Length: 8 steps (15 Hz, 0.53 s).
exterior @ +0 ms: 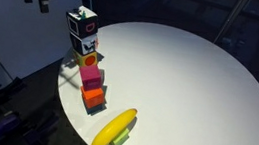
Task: Pick up the pink block and put it on the orange block
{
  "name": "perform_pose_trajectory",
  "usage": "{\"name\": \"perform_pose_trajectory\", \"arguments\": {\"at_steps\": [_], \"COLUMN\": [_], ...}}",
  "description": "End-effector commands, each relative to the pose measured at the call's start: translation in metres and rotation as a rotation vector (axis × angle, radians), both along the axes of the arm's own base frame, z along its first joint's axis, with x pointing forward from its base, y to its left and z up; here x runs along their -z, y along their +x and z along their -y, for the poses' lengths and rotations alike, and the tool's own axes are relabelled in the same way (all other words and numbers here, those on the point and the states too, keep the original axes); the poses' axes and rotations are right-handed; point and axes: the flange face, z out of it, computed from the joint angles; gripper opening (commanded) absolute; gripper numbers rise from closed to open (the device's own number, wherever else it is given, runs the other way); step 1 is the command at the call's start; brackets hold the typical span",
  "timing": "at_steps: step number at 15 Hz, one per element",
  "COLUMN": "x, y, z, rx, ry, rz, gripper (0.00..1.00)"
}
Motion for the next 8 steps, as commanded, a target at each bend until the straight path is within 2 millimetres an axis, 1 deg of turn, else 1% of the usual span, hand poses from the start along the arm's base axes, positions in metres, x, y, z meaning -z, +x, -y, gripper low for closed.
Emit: {"name": "perform_pose_trajectory", "arguments": {"at_steps": [1, 4, 8], "x": [-0.028, -0.046, -0.068], "y": [-0.003, -0.009, -0.024], "z": [-0.01, -0.013, -0.012], "rx": [0.02, 0.052, 0.103], "ry": [0.013, 0.012, -0.003], "rz": [0.035, 0.069, 0.09], "gripper": [1.0, 1.0, 1.0]}}
